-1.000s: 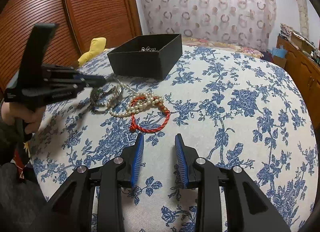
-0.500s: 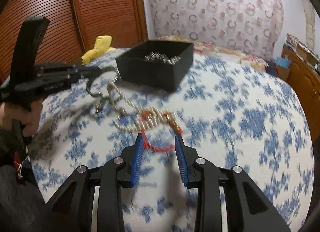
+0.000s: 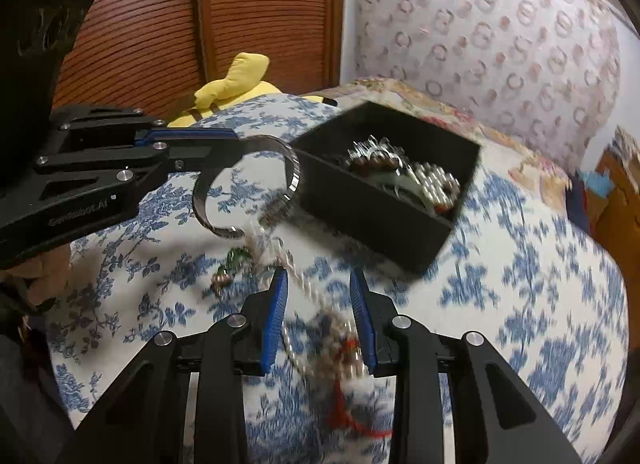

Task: Organize jewelry
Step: 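Carry the silver bangle toward the box with the left tool while the right tool grasps a long bead strand, then lower the bangle into the box with the left tool while the right tool lowers the strand in, then open both tools inside the box and withdraw them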

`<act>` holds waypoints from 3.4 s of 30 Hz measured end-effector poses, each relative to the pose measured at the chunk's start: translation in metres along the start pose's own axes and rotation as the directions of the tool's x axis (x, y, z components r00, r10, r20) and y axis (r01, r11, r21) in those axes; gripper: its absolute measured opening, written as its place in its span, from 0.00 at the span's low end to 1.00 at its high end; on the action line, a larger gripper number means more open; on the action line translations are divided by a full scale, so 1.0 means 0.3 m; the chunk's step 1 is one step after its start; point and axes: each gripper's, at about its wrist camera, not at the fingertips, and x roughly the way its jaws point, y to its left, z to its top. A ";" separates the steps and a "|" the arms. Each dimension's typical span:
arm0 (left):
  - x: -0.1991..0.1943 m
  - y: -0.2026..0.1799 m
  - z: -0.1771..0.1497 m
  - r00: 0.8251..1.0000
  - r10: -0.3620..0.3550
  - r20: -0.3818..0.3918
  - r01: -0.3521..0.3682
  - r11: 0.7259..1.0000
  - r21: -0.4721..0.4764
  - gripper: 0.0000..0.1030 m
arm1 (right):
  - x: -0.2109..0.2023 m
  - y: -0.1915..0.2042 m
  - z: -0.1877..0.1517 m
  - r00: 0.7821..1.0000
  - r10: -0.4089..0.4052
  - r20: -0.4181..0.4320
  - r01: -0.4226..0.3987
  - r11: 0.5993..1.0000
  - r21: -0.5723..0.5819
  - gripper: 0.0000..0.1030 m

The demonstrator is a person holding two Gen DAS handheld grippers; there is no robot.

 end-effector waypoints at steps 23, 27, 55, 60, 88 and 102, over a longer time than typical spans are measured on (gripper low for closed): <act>-0.017 0.072 -0.018 1.000 0.018 0.016 -0.017 0.999 -0.043 0.04 | 0.092 -0.012 -0.009 0.993 0.049 -0.108 -0.052 0.999 -0.017 0.08; -0.020 0.077 -0.017 1.000 0.020 0.023 -0.018 0.998 -0.052 0.04 | 0.081 -0.006 -0.012 0.993 0.059 -0.106 -0.060 0.998 -0.011 0.05; -0.072 0.087 0.161 0.993 0.021 0.117 -0.014 0.998 -0.064 0.04 | -0.466 -0.122 0.355 0.943 -0.094 0.319 0.096 0.995 0.012 0.05; -0.061 0.083 0.167 0.993 0.023 0.114 -0.016 0.998 -0.062 0.04 | -0.476 -0.159 0.424 0.931 -0.116 0.346 0.116 0.993 0.019 0.05; 0.052 0.081 0.185 0.998 0.023 0.056 -0.020 0.998 -0.051 0.05 | -0.250 -0.248 0.412 0.971 -0.097 0.219 0.084 0.994 0.067 0.06; 0.124 0.050 0.204 1.000 0.015 0.022 -0.014 0.999 -0.038 0.06 | -0.221 -0.273 0.286 0.978 -0.108 0.176 0.090 0.990 0.109 0.19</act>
